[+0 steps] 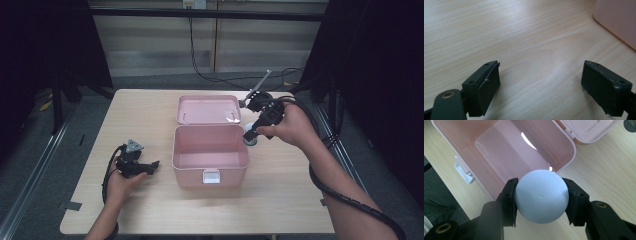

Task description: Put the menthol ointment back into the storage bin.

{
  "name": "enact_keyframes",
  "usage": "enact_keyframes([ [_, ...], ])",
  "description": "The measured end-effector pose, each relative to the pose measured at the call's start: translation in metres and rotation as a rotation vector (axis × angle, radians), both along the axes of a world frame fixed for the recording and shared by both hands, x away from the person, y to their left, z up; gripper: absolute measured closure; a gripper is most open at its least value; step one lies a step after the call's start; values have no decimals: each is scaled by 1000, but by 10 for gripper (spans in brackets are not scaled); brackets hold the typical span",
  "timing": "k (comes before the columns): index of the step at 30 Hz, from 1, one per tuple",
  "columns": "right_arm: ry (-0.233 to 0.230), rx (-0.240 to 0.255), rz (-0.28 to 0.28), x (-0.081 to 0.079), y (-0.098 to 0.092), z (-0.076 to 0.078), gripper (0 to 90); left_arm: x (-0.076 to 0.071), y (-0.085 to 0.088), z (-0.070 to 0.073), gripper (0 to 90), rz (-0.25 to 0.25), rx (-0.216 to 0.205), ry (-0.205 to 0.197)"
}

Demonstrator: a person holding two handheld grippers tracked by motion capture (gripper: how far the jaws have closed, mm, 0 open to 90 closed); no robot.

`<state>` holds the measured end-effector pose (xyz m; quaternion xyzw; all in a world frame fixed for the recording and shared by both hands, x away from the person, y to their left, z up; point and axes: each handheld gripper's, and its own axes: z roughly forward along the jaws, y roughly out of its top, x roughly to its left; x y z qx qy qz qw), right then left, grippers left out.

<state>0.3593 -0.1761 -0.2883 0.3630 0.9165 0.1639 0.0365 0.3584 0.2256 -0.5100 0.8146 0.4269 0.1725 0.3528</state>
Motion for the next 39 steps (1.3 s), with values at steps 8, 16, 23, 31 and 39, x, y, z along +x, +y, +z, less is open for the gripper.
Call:
enact_keyframes([
  [8, 21, 3, -7, 5, 16, -5, 503, 0, 0, 0, 149, 0, 0, 0],
  [16, 27, -1, -15, 10, 28, -12, 503, 0, 0, 0, 149, 0, 0, 0],
  [23, 44, -15, -9, 14, 42, -21, 502, 0, 0, 0, 148, -1, 0, 1],
  [31, 51, -18, -2, 18, 51, -28, 503, 0, 0, 0, 148, -1, 0, 0],
  [39, 61, -32, -11, 22, 59, -40, 503, 0, 0, 0, 148, 0, 0, 0],
])
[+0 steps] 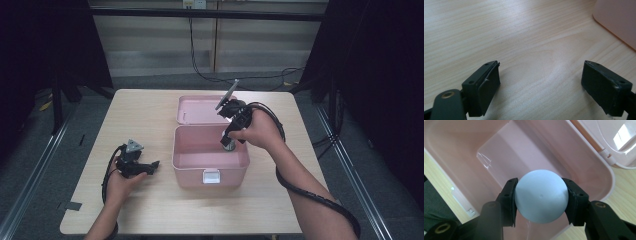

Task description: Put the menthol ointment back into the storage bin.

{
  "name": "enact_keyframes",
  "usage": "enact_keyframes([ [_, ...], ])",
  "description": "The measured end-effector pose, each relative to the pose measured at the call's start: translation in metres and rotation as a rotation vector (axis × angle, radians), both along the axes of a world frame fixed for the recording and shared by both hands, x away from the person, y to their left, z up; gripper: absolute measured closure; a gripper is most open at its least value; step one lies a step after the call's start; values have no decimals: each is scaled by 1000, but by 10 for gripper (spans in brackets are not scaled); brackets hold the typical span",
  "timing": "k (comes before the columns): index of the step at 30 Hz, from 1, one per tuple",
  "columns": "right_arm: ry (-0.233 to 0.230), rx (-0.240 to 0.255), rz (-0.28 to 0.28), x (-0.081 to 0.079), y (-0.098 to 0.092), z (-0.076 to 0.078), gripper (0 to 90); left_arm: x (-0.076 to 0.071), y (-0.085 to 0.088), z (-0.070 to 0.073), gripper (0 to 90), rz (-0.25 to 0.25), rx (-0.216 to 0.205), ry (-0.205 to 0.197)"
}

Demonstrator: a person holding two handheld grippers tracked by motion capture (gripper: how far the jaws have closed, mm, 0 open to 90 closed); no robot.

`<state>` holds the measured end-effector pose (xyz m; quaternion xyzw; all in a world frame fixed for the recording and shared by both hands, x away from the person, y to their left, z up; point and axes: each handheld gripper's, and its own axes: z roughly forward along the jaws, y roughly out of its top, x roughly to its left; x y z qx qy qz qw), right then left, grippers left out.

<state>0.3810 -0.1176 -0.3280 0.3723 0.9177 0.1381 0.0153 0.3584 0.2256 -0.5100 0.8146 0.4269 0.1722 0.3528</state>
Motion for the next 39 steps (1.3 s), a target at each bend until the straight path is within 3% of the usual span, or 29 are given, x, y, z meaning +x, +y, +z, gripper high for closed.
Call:
enact_keyframes([
  [16, 15, -10, 11, 6, 14, -19, 503, 0, 0, 0, 147, 1, 0, -2],
  [29, 9, -27, 1, 8, 24, -31, 503, 0, 0, 0, 147, 3, -5, -2],
  [39, 33, -30, -28, 10, 27, -40, 503, 0, 0, 0, 147, 2, -7, -2],
])
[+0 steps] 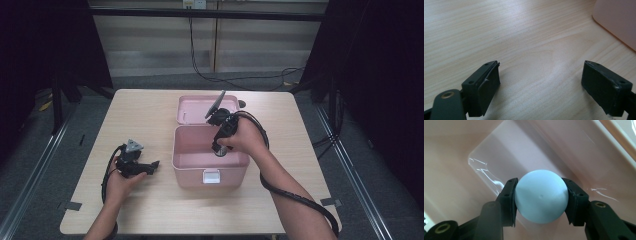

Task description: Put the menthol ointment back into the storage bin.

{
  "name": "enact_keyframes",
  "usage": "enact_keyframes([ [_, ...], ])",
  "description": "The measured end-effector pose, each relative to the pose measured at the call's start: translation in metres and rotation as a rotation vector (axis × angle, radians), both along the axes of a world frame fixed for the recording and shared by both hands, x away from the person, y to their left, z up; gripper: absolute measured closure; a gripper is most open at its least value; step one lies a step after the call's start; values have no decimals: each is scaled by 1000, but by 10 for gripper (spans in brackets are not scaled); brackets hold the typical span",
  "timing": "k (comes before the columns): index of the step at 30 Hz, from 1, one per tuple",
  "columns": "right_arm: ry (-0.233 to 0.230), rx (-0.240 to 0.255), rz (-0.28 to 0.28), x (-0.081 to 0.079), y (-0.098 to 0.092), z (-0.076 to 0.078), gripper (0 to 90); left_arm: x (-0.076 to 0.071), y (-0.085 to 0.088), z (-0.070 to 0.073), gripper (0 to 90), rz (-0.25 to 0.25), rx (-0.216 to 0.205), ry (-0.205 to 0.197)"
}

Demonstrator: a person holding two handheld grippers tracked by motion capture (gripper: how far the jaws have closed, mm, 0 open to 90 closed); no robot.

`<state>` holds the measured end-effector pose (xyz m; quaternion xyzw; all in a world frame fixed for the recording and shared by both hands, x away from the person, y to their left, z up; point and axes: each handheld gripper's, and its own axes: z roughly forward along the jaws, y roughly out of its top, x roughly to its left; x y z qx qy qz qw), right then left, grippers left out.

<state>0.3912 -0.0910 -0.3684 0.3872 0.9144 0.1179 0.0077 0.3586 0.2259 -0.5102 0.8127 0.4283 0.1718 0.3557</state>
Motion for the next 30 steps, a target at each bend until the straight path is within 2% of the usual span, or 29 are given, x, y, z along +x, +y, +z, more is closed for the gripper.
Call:
enact_keyframes([
  [6, 1, 2, -19, 2, 0, -4, 503, 0, 0, 0, 147, 0, 0, 0],
  [7, -5, -3, -6, 3, -1, -5, 503, 0, 0, 0, 147, 0, -1, 0],
  [14, 4, 7, -13, 5, 2, -11, 503, 0, 0, 0, 147, 0, -4, -2],
  [17, 8, -2, -30, 5, 4, -13, 503, 0, 0, 0, 147, -1, -5, -2],
  [30, 3, -28, -28, 6, 9, -19, 503, 1, 1, 0, 147, -6, -9, 0],
])
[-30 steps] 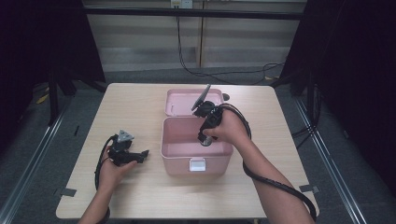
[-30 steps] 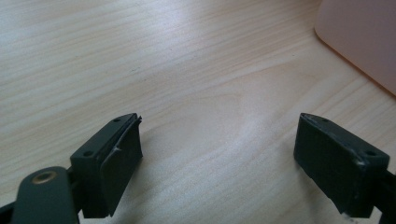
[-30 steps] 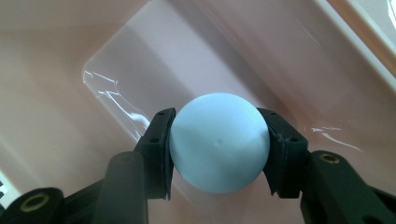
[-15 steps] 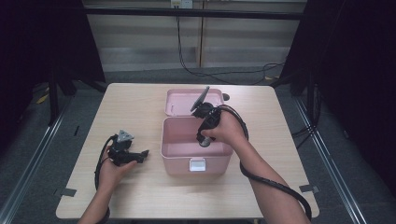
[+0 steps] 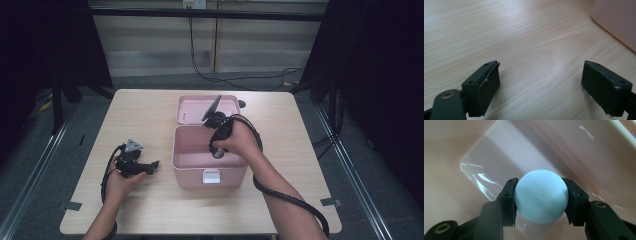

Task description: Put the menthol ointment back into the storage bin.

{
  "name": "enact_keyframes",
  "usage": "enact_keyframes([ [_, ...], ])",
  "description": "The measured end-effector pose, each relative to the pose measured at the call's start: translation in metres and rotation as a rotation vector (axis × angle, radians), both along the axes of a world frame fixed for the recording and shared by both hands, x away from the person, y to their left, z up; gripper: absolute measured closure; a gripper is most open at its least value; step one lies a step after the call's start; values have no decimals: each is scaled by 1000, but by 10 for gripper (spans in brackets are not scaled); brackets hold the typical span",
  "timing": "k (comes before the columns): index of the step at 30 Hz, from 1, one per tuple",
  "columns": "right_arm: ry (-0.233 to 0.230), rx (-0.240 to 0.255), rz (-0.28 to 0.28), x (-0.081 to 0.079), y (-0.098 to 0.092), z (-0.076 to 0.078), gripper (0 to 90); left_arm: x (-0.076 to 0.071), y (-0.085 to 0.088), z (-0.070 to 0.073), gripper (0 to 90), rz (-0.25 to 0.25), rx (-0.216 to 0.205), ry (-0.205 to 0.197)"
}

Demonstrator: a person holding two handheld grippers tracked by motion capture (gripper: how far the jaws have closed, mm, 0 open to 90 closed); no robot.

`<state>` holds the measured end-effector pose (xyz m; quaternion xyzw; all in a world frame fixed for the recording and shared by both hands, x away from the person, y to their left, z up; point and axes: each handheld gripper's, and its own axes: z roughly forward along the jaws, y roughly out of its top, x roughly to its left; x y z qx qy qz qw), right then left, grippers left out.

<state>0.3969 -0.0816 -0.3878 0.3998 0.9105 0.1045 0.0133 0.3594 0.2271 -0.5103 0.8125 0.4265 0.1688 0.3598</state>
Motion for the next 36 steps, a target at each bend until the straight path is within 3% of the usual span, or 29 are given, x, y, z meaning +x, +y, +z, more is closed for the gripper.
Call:
enact_keyframes([
  [36, 7, 32, -101, 20, -4, -28, 502, 1, 0, 0, 147, -15, 19, -5],
])
